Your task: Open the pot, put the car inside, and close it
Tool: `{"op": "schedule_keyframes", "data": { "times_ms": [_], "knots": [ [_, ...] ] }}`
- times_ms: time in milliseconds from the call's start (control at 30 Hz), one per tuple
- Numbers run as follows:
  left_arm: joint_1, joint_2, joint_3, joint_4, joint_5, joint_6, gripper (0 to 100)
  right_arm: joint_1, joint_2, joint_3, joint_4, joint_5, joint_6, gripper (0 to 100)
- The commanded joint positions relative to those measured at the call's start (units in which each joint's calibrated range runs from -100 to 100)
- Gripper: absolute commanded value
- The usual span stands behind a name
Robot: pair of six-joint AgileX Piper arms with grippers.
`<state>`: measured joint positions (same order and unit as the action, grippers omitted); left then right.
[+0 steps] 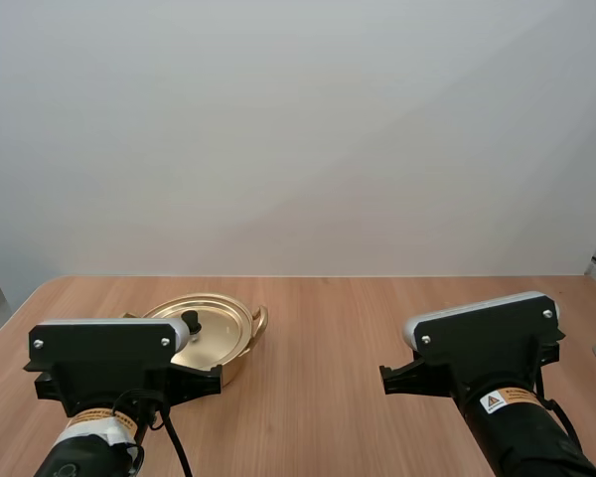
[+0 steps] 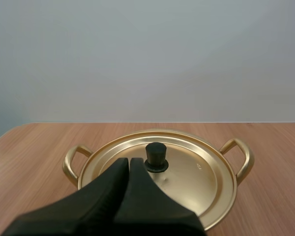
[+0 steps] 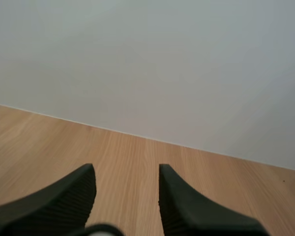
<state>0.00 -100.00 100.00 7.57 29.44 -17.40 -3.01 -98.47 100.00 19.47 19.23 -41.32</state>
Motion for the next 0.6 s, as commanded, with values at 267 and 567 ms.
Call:
{"op": "schedule_keyframes", "data": {
  "times_ms": [267,567],
  "knots": [
    [0.0,0.0,0.0,0.0,0.2,0.0,0,0.0,-0.1,0.0,-19.5,10.3,32.1,0],
    [0.0,0.0,0.0,0.0,-0.5,0.0,0,0.0,-0.1,0.0,-17.7,11.0,32.1,0]
  ]
}}
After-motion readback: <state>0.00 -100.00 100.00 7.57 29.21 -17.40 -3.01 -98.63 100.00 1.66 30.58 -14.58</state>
